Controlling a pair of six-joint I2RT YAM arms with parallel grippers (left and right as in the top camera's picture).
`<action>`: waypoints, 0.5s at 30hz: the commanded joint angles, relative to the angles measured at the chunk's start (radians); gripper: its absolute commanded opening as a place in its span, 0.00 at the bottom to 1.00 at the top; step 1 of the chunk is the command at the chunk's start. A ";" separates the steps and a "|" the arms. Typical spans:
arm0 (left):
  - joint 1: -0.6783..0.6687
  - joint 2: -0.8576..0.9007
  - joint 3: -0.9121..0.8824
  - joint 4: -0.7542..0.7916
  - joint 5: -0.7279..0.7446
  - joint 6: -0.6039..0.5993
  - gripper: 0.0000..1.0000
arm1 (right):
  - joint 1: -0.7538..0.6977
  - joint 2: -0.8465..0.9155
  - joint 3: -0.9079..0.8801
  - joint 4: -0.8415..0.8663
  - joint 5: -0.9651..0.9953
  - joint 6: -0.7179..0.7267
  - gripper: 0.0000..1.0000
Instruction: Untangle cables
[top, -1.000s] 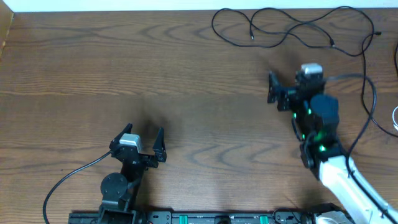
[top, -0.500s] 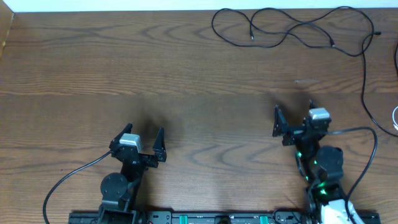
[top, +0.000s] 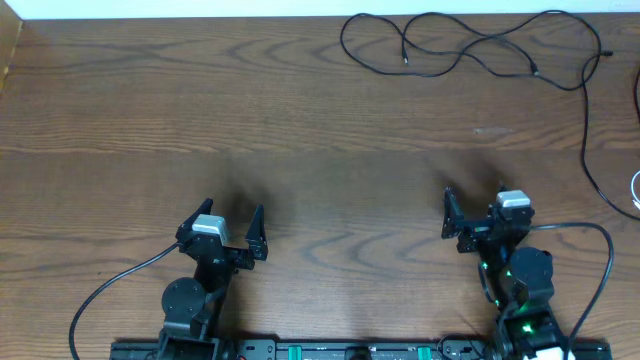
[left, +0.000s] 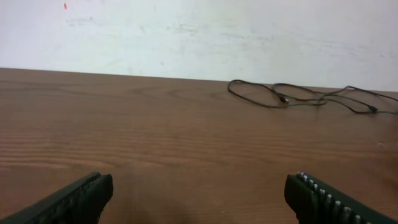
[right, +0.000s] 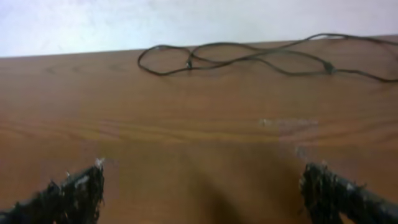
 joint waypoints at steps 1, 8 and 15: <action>0.005 -0.006 -0.013 -0.040 0.021 0.013 0.93 | 0.002 -0.082 -0.001 -0.064 0.021 -0.026 0.99; 0.005 -0.006 -0.013 -0.040 0.021 0.013 0.93 | 0.000 -0.240 -0.002 -0.225 0.024 -0.076 0.99; 0.005 -0.006 -0.013 -0.040 0.021 0.013 0.93 | -0.045 -0.374 -0.002 -0.348 0.024 -0.075 0.99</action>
